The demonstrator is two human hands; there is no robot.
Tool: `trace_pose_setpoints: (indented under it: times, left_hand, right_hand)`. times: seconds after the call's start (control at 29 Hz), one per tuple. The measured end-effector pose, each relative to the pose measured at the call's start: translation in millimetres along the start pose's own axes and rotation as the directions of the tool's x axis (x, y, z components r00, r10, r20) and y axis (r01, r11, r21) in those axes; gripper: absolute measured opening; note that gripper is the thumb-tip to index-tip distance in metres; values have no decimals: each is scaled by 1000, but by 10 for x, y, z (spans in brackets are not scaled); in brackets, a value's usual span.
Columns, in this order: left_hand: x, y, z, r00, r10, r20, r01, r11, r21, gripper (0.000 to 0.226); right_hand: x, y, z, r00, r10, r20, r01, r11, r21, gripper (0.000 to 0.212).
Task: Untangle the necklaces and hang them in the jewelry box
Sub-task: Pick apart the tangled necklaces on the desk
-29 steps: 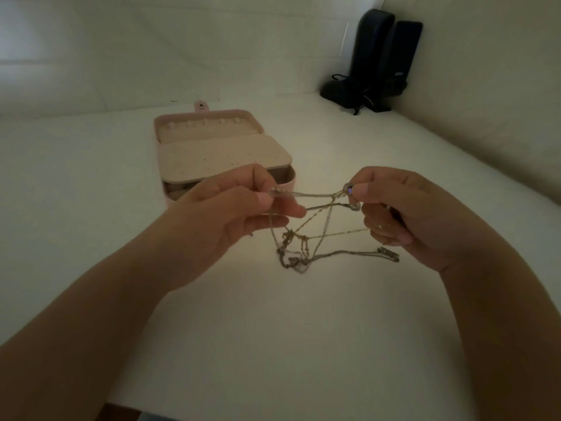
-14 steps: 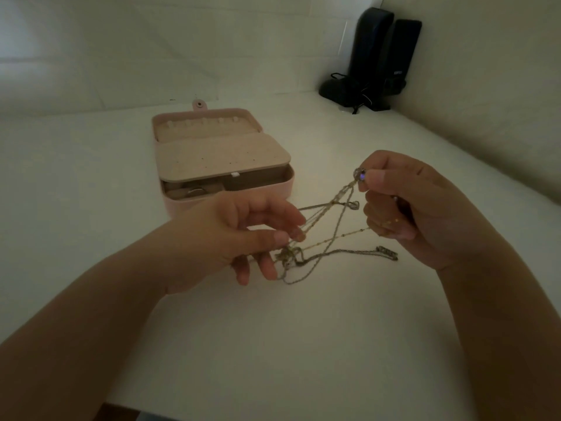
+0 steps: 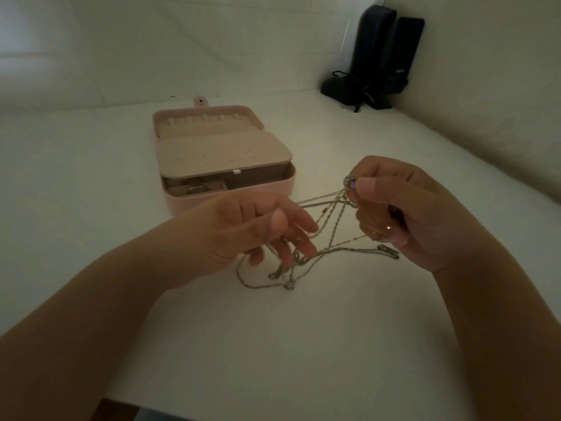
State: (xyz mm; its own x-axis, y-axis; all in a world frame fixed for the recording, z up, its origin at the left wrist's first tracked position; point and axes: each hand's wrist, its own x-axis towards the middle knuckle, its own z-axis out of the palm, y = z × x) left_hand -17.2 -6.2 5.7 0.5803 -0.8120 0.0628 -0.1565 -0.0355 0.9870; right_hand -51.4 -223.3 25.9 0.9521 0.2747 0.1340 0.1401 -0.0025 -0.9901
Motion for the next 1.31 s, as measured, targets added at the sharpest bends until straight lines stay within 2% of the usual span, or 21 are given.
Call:
trace_pose_setpoints:
  times: [0.1, 0.21, 0.28, 0.34, 0.59, 0.83, 0.93, 1.07, 1.24, 1.31]
  left_hand:
    - [-11, 3, 5, 1000, 2, 19, -2, 1000, 2, 34]
    - [4, -35, 7, 997, -22, -79, 28, 997, 72, 17]
    - [16, -48, 20, 990, -25, -137, 36, 996, 78, 20]
    - [25, -50, 24, 985, -29, -171, 29, 1000, -2, 22]
    - [13, -11, 40, 987, 25, -162, -43, 993, -110, 11]
    - [27, -14, 31, 978, 19, -206, -51, 987, -151, 12]
    - [33, -29, 29, 989, -9, -149, -17, 985, -172, 9]
    - [37, -36, 51, 988, -22, -152, 7, 995, -101, 29]
    - [48, -49, 26, 972, -23, -235, 12, 999, -50, 16]
    - [31, -38, 24, 981, -23, -191, 35, 998, 60, 15]
  right_hand:
    - [2, 5, -6, 1000, 18, -1, -18, 1000, -14, 12]
    - [-3, 4, 9, 999, 35, 31, -35, 999, -25, 11]
    - [-3, 17, 41, 994, 63, 84, -59, 997, -47, 10]
    - [0, 42, 79, 988, 89, 127, -80, 994, -74, 10]
    - [26, 103, 174, 966, 148, 214, -104, 974, -202, 12]
    - [30, 89, 170, 977, 119, 180, -86, 980, -179, 19]
    - [34, 90, 189, 976, 123, 179, -92, 981, -174, 22]
    - [38, 97, 206, 976, 146, 164, -119, 979, -168, 25]
    - [33, 86, 174, 986, 132, 99, -116, 981, -159, 25]
    - [24, 82, 159, 988, 118, 96, -106, 987, -119, 25]
